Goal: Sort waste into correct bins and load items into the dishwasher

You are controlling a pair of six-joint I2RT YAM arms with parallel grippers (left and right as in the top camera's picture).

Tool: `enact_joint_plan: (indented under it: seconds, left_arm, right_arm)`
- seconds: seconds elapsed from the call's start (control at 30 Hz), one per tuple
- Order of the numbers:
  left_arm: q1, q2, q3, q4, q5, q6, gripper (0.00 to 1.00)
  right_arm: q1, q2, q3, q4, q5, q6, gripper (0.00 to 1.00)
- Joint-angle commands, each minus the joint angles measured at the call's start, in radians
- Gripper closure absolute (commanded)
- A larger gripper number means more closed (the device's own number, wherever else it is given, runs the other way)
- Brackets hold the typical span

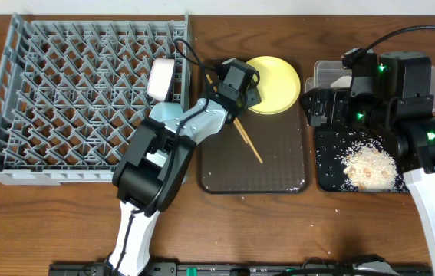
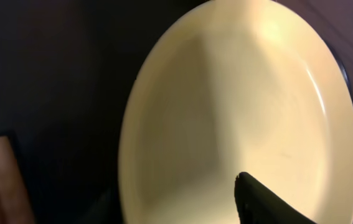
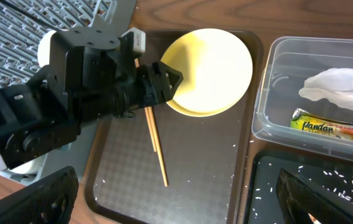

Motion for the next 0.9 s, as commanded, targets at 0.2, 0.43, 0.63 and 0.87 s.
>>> enact_joint_plan:
  seconds: [0.2,0.43,0.63,0.87]
  left_arm:
    - [-0.029,0.128,-0.005,-0.033,-0.004,-0.050,0.64]
    - [-0.026,0.134,-0.004,-0.037,-0.005,-0.065,0.92]
    - [-0.016,0.133,-0.004,-0.036,-0.008,-0.065,0.93]
    - [0.029,0.066,-0.004,-0.062,0.028,-0.047,0.93]
  right_arm:
    - [-0.001,0.001,0.006,0.000,0.003,0.010,0.01]
    - [-0.001,0.001,0.006,0.000,0.003,0.010,0.01]
    - [-0.001,0.001,0.006,0.000,0.003,0.010,0.01]
    - [-0.001,0.001,0.006,0.000,0.003,0.010,0.01]
